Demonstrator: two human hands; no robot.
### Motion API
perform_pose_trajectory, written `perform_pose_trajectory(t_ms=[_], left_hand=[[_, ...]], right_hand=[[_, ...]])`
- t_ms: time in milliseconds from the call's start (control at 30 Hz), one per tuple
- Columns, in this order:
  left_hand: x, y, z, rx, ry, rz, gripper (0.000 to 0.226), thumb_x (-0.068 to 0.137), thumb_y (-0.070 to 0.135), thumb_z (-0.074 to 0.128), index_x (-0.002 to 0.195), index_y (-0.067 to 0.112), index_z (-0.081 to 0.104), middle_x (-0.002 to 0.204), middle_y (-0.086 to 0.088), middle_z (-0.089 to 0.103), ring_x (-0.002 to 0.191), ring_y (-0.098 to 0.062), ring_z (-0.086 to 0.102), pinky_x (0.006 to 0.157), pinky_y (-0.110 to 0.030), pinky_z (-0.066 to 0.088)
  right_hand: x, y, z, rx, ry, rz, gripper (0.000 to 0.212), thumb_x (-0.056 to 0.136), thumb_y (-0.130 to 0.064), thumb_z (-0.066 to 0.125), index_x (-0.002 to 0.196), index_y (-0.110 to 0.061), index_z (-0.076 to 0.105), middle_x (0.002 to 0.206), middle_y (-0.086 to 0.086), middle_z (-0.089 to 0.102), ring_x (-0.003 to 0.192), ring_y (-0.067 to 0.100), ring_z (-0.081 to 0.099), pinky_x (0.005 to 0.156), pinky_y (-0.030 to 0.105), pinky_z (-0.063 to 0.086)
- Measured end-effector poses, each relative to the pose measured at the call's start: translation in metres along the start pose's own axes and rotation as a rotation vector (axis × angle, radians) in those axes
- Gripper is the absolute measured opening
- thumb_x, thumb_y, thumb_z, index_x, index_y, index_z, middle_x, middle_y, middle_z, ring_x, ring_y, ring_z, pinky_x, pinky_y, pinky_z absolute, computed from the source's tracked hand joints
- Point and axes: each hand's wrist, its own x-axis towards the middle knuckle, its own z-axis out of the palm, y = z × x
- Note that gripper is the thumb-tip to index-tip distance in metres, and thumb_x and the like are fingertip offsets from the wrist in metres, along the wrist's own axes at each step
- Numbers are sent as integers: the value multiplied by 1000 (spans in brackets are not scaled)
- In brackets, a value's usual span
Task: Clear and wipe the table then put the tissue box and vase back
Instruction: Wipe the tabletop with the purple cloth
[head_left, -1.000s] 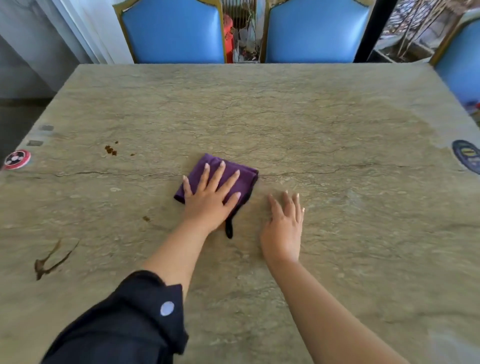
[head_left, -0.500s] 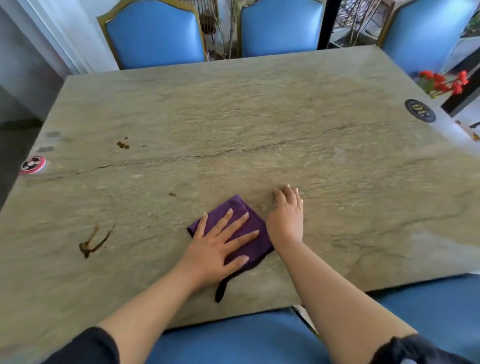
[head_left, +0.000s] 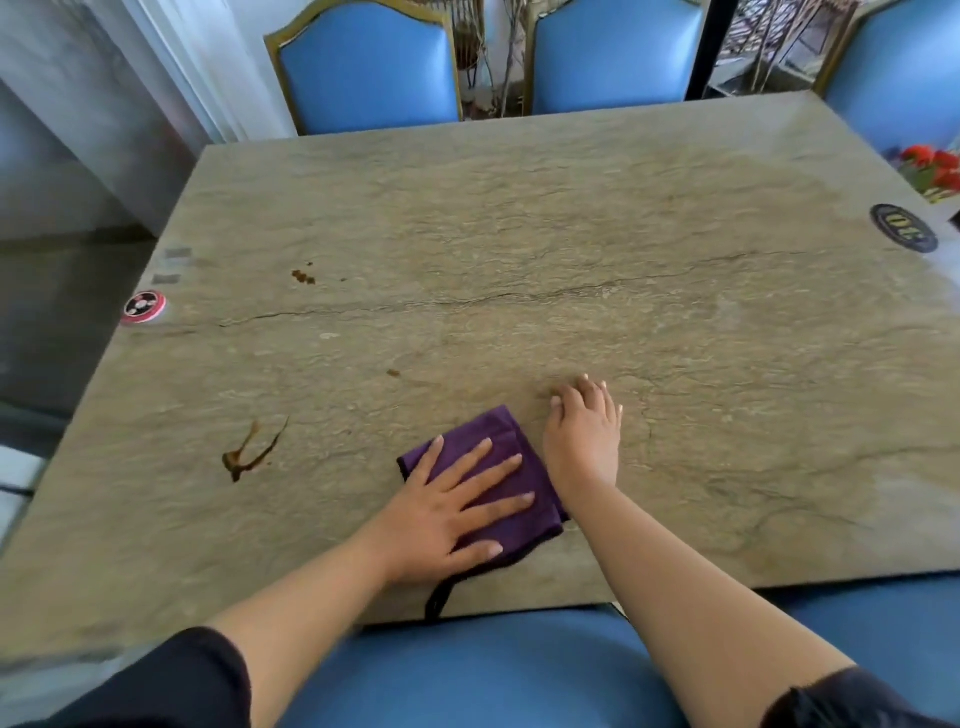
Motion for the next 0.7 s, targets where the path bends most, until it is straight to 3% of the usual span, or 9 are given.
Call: perform_pose_trajectory(t_ms=[100, 233, 300, 433, 500, 600, 700], left_hand=[[-8, -37, -6, 57, -22, 35, 55, 95, 63, 27, 146, 54, 11, 160, 18, 1, 149, -13, -4, 115, -57, -3], [27, -92, -19, 6, -8, -383, 56, 89, 67, 12, 141, 60, -9, 157, 24, -16, 147, -11, -16, 115, -60, -3], [51, -121, -27, -47, 14, -589, 55, 91, 66, 13, 141, 60, -8, 157, 24, -17, 147, -11, -17, 115, -59, -7], [94, -156, -37, -141, -19, -755, 54, 93, 63, 13, 143, 57, -7, 157, 21, -20, 146, -15, -21, 113, -59, -13], [94, -155, -38, -100, -36, -663, 54, 94, 62, 13, 143, 56, -8, 157, 20, -20, 146, -18, -22, 113, -60, -13], [59, -151, -30, -7, -47, -297, 57, 91, 64, 12, 144, 56, -7, 157, 21, -19, 146, -18, -22, 113, -59, -14], [17, -173, -28, -67, -92, 30, 56, 91, 64, 18, 145, 56, 4, 157, 24, -13, 145, -11, -21, 113, -49, -21]], right_hand=[[-1, -22, 11, -62, -100, -83, 40, 99, -20, 33, 137, -17, 46, 158, 10, 21, 148, 26, 5, 121, 41, 2], [11, -51, 23, -40, -72, 1, 37, 100, -25, 36, 131, -14, 52, 154, 17, 25, 146, 32, 11, 119, 43, 8], [18, -61, 31, -58, -66, 33, 37, 100, -27, 35, 131, -16, 50, 153, 18, 23, 145, 34, 10, 119, 43, 9], [27, -76, 50, -121, 12, 107, 33, 100, -26, 34, 130, -20, 46, 152, 17, 22, 145, 34, 7, 119, 45, 5], [31, -79, 56, -120, 84, 152, 30, 99, -25, 36, 126, -20, 49, 149, 16, 27, 144, 33, 10, 118, 45, 5], [33, -86, 61, -102, 144, 224, 30, 98, -22, 37, 123, -16, 52, 146, 15, 33, 142, 33, 18, 118, 46, 7], [23, -119, 75, -60, 232, 244, 36, 93, -11, 41, 127, -11, 50, 145, 14, 37, 141, 30, 22, 120, 42, 5]])
